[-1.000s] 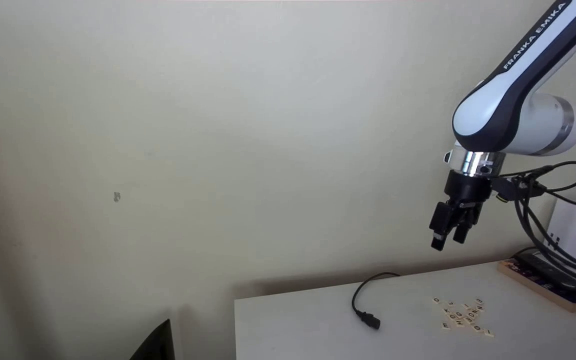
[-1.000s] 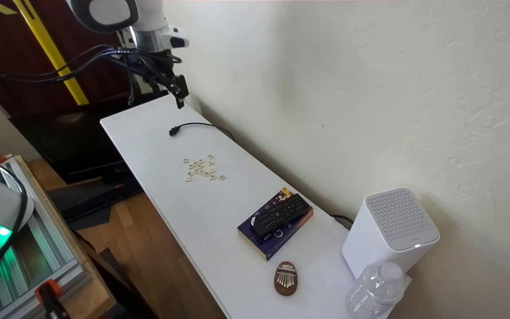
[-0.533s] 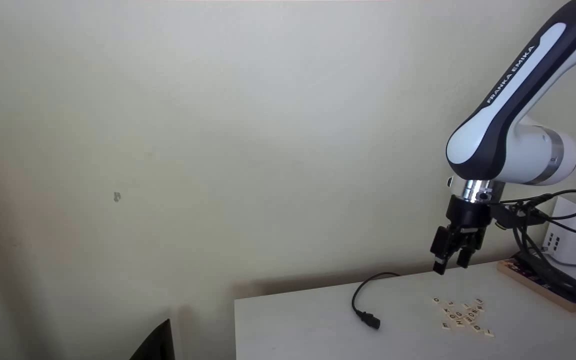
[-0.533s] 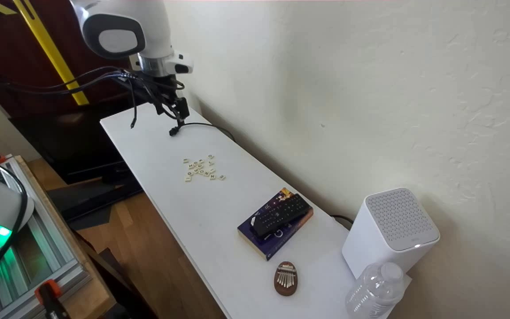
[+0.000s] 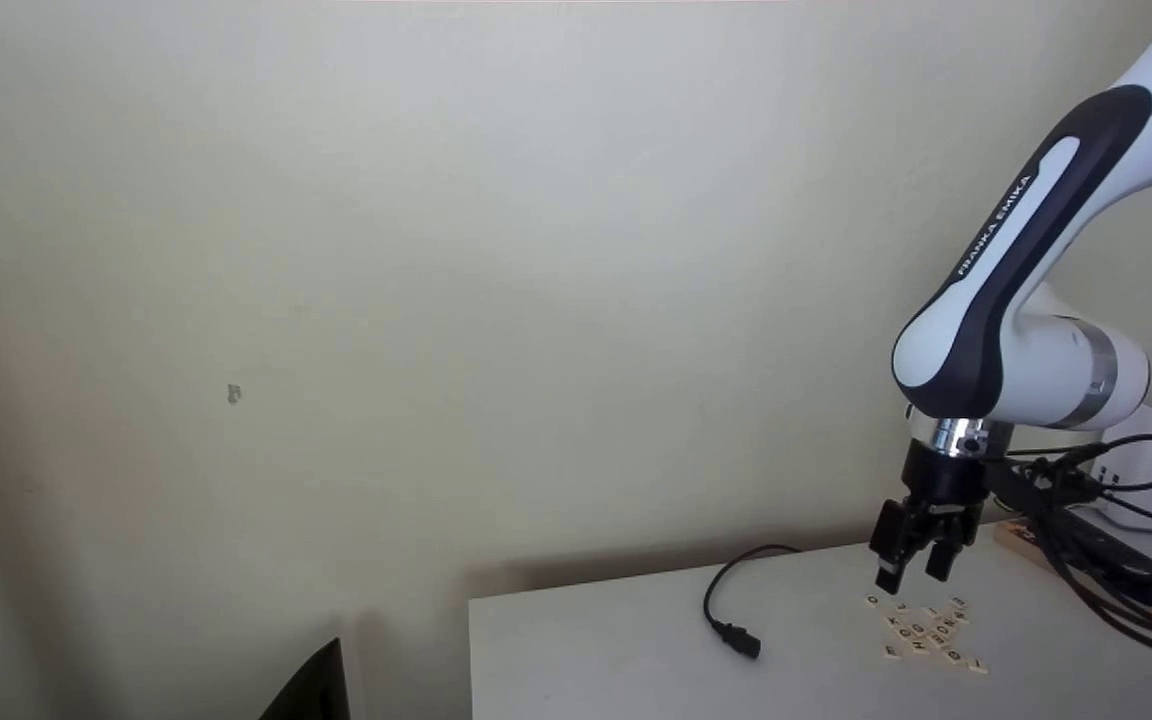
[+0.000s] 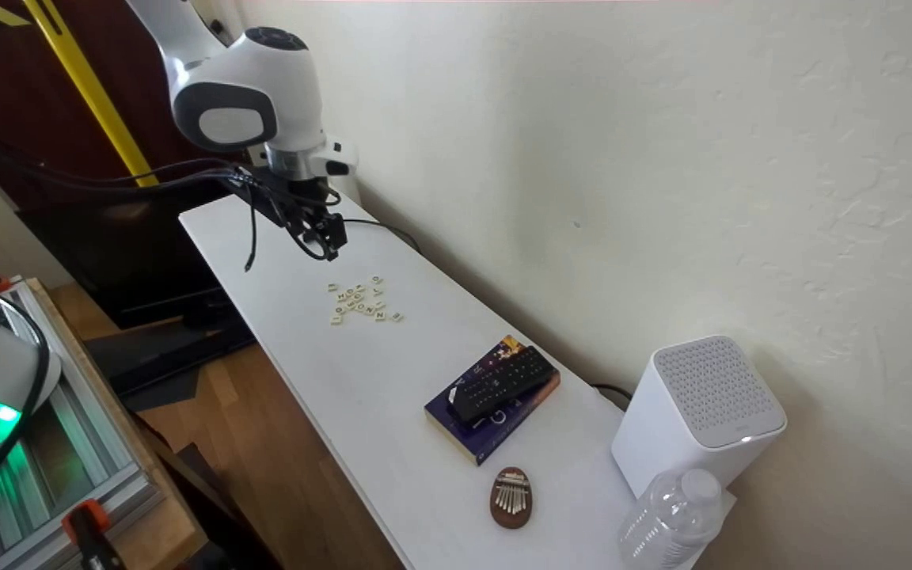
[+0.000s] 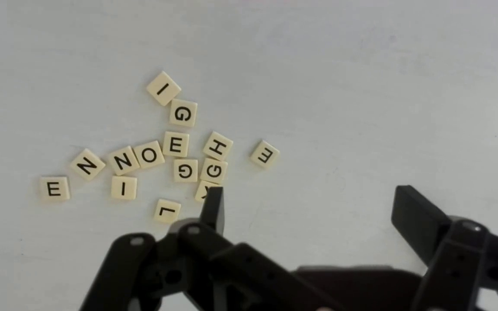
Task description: Align 3 letters in a straight line
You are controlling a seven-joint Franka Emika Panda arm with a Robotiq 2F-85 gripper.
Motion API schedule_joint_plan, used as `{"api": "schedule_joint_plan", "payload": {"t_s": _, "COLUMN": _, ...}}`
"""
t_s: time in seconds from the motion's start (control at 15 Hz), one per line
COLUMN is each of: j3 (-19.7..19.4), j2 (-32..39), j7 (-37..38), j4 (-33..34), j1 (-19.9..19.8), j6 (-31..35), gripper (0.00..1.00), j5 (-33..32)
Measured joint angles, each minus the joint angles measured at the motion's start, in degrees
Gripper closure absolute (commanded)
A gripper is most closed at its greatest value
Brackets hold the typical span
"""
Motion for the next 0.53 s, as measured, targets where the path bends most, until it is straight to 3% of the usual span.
{"api": "schedule_joint_plan", "payload": {"t_s": 0.53, "j3": 1.57, "j2": 8.16, "j7": 2.46, "j4": 3.93, "j1": -2.73, "j6": 6.50, "gripper": 0.00, "j5": -2.80}}
